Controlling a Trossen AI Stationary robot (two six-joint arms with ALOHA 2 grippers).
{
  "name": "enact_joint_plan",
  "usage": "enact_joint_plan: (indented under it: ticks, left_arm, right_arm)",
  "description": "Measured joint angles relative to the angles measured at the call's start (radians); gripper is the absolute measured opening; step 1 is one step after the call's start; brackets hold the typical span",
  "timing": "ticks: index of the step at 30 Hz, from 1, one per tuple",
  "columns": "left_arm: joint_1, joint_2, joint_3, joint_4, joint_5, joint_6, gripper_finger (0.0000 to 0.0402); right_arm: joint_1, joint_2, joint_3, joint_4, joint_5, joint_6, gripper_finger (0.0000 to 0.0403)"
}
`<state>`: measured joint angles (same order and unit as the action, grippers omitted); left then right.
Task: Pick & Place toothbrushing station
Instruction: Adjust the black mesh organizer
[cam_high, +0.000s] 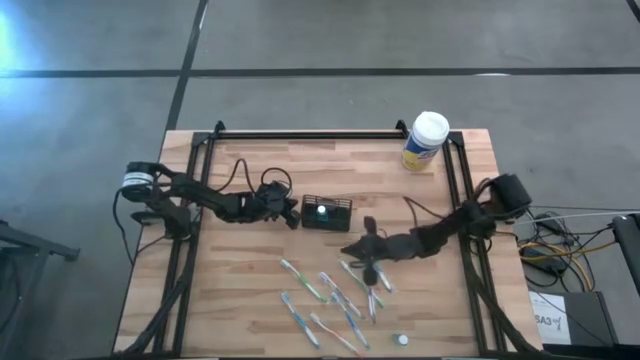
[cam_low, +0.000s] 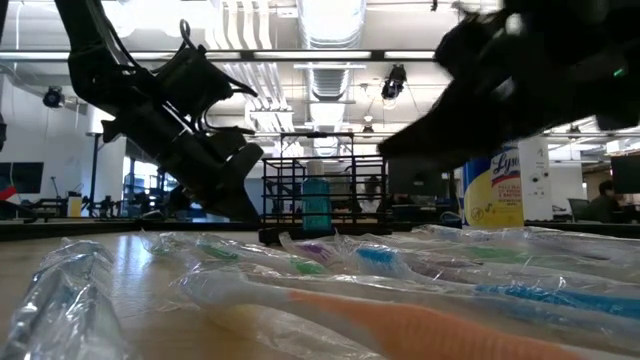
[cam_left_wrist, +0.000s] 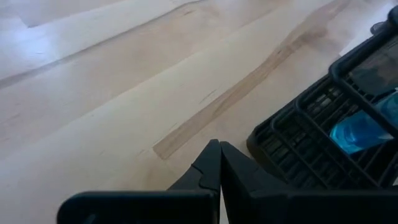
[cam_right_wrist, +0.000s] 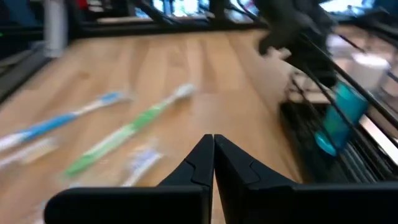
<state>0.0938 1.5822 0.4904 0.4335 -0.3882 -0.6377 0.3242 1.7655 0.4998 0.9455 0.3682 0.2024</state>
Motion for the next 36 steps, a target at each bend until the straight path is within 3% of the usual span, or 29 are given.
enact_joint_plan:
  ticks: [9,17,36]
  left_arm:
    - [-0.031,0.000,0.001,0.000,0.011,-0.026,0.0003]
    - [-0.065,-0.001,0.003,0.003,0.011,-0.038,0.0003]
    - [-0.139,0.025,0.039,-0.005,0.003,-0.053,0.0003]
  right_arm:
    - [-0.074,0.094,0.021,0.000,0.007,0.084,0.0008]
    - [-0.077,0.091,-0.003,-0.005,0.132,0.116,0.0008]
    - [-0.087,0.089,-0.004,-0.062,0.233,0.183,0.0008]
